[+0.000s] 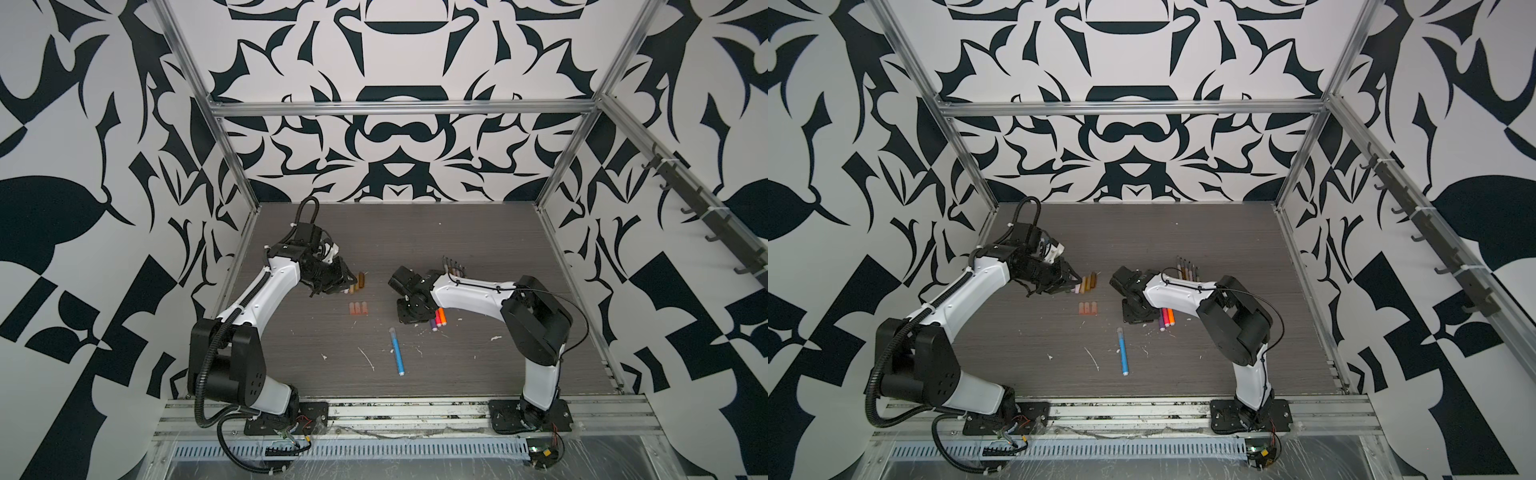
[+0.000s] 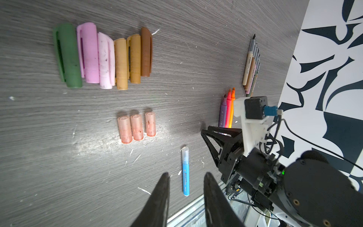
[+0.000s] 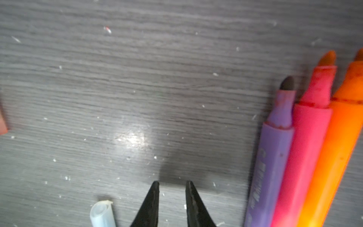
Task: Remove pen caps from pens
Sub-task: Place the pen at the center of the table, then pick up the pen from the bottom-center of the table.
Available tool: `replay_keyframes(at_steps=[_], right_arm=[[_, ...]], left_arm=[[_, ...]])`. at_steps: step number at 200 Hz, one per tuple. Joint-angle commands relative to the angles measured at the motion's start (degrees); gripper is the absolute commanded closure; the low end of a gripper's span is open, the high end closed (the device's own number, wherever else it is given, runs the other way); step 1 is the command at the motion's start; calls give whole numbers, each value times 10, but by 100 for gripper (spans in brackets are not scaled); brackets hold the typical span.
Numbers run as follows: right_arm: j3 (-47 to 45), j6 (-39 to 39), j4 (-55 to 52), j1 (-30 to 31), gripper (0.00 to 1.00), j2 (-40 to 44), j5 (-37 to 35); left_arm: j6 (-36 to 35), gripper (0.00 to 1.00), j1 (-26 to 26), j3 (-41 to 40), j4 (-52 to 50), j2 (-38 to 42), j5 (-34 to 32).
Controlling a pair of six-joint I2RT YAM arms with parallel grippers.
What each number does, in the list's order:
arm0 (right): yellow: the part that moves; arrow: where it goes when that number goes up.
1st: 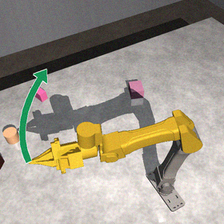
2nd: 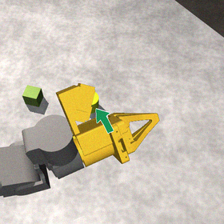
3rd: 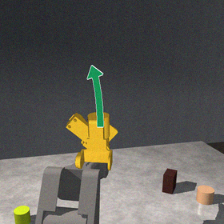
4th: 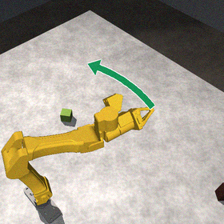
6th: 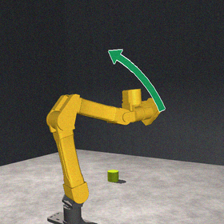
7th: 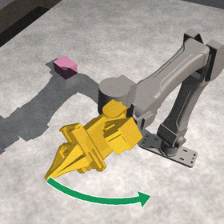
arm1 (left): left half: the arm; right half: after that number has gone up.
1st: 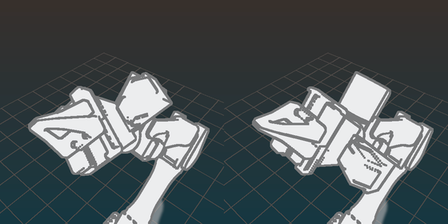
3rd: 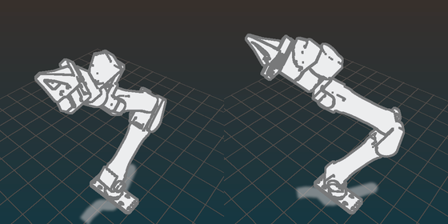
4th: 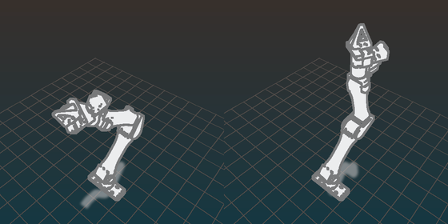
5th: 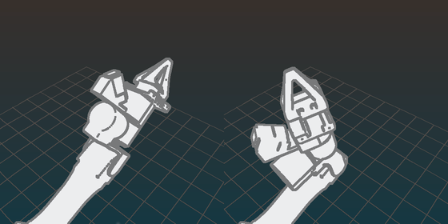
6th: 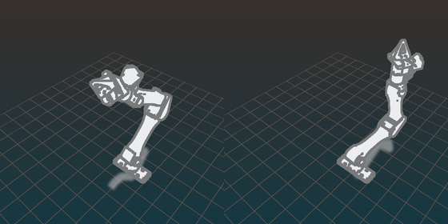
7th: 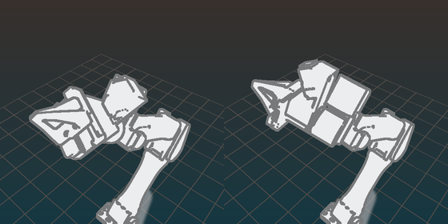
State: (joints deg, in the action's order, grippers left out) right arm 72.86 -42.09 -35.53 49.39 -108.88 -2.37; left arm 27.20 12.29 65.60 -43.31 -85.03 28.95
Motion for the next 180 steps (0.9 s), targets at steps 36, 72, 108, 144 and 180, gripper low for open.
replay_keyframes(at_steps=[36,72,108,144,180], right_arm=[[41,1,-44,50,73,41,-36],[25,-24,-50,115,70,75,-69],[-10,-77,-36,198,66,115,-109],[-27,-140,-37,282,66,126,-141],[-41,-186,-26,321,66,119,-155]], left_arm=[[4,67,-1,-4,-4,1,8],[23,67,-9,-23,24,10,26],[45,67,-18,-51,52,29,36],[46,67,-17,-70,53,52,32],[44,67,-17,-87,39,74,34]])
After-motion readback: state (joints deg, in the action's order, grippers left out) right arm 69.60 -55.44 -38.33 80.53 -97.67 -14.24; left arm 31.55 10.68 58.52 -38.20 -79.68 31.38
